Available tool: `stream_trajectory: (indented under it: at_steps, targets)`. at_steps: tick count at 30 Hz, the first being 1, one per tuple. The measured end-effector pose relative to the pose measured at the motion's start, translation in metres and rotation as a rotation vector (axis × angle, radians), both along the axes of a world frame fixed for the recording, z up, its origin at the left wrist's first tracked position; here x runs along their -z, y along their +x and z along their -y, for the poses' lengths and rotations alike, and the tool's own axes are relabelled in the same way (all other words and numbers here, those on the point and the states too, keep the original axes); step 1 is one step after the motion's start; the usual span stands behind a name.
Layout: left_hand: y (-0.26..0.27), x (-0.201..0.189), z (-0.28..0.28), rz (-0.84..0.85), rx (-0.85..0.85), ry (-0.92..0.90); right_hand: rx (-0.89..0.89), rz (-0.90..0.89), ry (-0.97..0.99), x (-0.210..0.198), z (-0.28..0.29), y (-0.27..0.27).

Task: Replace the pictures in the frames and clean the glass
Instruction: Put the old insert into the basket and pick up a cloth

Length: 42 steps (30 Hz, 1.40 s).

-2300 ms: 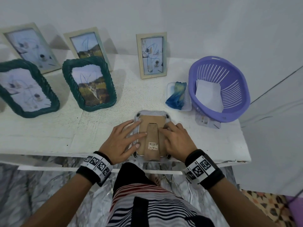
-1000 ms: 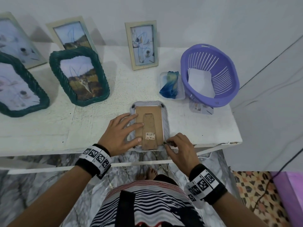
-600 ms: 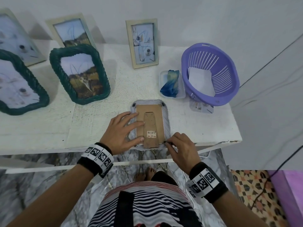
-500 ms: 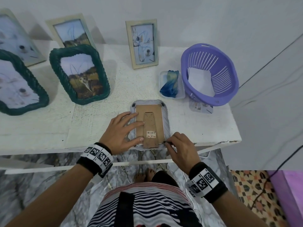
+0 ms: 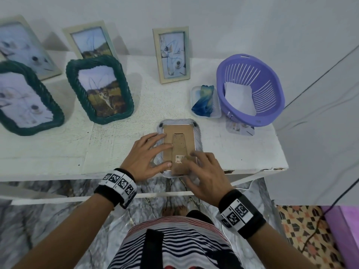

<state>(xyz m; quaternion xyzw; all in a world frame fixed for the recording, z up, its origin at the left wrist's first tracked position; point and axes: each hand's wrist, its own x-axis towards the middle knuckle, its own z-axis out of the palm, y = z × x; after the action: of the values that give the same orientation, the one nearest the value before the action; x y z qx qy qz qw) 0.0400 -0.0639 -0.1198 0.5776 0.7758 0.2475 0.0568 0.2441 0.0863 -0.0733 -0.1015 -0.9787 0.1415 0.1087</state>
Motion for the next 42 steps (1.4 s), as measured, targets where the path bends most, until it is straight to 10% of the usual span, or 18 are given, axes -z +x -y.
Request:
stream_trajectory:
  at_steps: [23,33,42]
  targets:
    - [0.042,-0.003,0.045,0.428,-0.128,0.155,-0.044,-0.008,-0.025,0.014,0.0,-0.004]
    - [0.016,-0.029,0.02,0.238,-0.195,0.127,0.036,-0.039,-0.167,-0.008,-0.019,-0.022]
    - [-0.015,-0.05,-0.037,-0.109,-0.095,-0.396,0.204,0.238,-0.038,-0.01,-0.073,-0.071]
